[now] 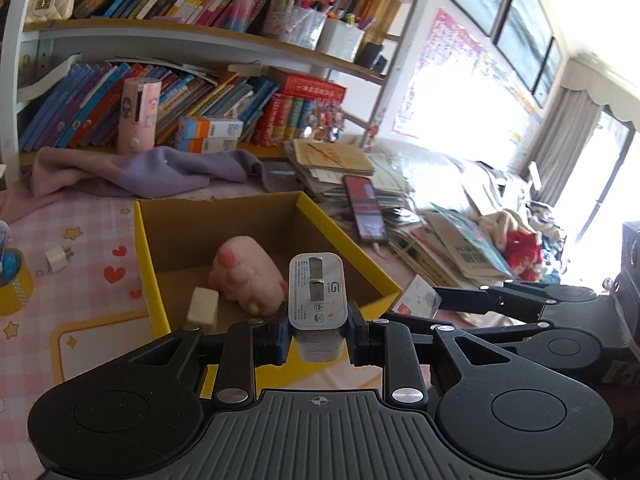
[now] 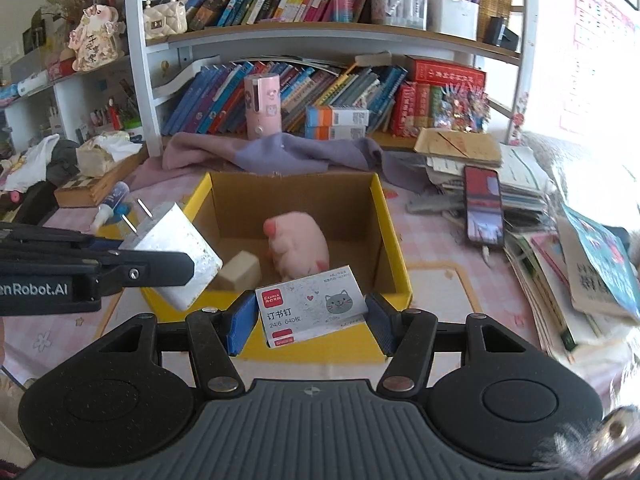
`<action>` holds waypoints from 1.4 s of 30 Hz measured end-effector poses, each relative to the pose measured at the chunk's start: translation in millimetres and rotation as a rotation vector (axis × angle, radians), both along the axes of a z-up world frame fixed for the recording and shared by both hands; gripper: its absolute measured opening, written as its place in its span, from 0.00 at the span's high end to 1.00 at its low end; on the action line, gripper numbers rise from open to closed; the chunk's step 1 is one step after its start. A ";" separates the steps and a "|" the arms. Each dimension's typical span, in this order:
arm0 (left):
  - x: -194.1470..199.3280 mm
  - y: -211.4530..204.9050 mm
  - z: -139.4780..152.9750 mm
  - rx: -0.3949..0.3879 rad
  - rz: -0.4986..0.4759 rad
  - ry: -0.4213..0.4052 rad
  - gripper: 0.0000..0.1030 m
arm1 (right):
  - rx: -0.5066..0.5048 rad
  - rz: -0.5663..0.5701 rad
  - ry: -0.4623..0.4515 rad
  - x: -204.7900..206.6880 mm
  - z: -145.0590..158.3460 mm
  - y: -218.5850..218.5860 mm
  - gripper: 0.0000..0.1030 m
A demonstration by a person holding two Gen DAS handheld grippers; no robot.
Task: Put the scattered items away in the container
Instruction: 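Lower charger and staple box into the yellow box and open both tools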
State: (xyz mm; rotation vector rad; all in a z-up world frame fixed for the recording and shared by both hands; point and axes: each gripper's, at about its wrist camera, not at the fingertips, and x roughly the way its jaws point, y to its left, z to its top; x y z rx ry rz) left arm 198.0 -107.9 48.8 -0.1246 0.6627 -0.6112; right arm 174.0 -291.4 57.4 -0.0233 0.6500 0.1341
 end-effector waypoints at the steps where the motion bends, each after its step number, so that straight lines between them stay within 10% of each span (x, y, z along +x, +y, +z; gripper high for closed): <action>1: 4.0 -2.2 -0.4 0.005 0.012 0.003 0.76 | 0.003 0.012 0.000 5.7 -0.2 -2.7 0.45; 24: 91.6 -44.0 -40.0 0.227 0.174 0.096 0.76 | -0.112 0.357 0.129 150.7 -52.8 -9.2 0.45; 42: 114.3 -54.2 -79.0 0.331 0.182 0.235 0.76 | -0.307 0.515 0.173 165.9 -85.1 4.8 0.45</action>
